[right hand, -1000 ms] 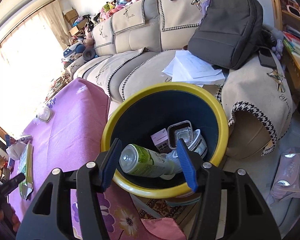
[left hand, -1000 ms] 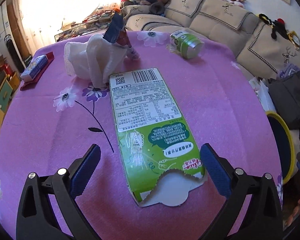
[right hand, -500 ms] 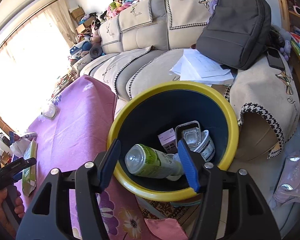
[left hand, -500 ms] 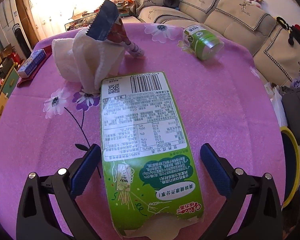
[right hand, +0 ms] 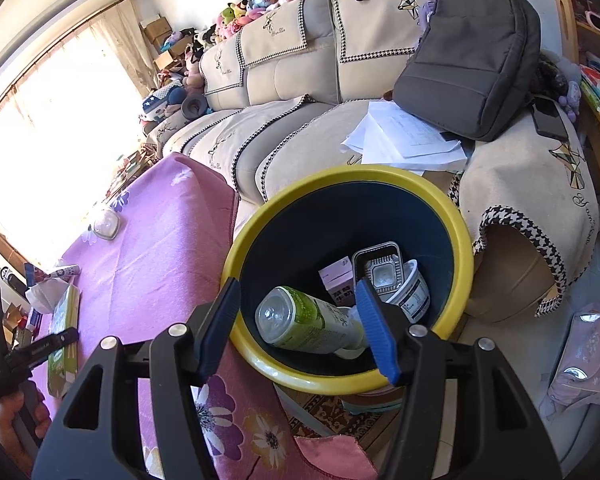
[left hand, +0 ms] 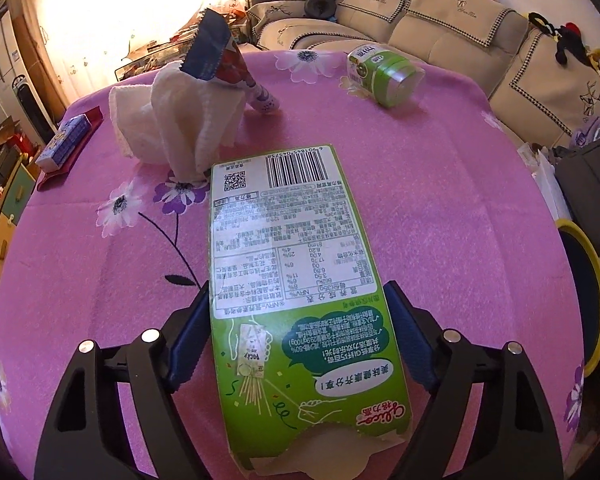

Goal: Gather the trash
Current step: 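Reach the left tool to the green snack box and grasp it, then carry the green snack box over the bin and open the left tool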

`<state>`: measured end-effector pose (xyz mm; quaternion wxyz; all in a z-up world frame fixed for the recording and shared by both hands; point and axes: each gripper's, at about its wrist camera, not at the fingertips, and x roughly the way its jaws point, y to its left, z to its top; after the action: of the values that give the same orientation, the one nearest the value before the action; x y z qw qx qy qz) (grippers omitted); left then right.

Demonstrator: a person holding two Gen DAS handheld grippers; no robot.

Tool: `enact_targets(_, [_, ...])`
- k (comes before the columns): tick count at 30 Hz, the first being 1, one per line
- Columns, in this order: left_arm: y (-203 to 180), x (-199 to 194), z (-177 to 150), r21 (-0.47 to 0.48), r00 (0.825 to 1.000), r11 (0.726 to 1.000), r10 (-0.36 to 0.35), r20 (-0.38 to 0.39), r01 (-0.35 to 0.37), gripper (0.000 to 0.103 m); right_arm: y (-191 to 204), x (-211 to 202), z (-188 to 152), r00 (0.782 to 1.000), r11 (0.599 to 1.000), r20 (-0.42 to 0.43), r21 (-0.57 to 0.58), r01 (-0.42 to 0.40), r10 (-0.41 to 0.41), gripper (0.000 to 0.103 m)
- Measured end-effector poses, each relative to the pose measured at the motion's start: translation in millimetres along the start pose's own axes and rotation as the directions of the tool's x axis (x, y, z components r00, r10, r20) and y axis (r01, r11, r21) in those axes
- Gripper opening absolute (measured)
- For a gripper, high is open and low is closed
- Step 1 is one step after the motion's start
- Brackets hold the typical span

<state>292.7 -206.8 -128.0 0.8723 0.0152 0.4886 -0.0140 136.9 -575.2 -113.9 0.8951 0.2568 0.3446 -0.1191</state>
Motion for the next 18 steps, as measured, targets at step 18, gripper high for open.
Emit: enact_targets(18, [-34.3,-68.4,-58.9,0.202,0.991,0.971,-0.137,0.012,0.132,0.081,-9.1,-16.1,-6.9,1.000,1.000,0.015,0.018,0.007,-0.007,0.057])
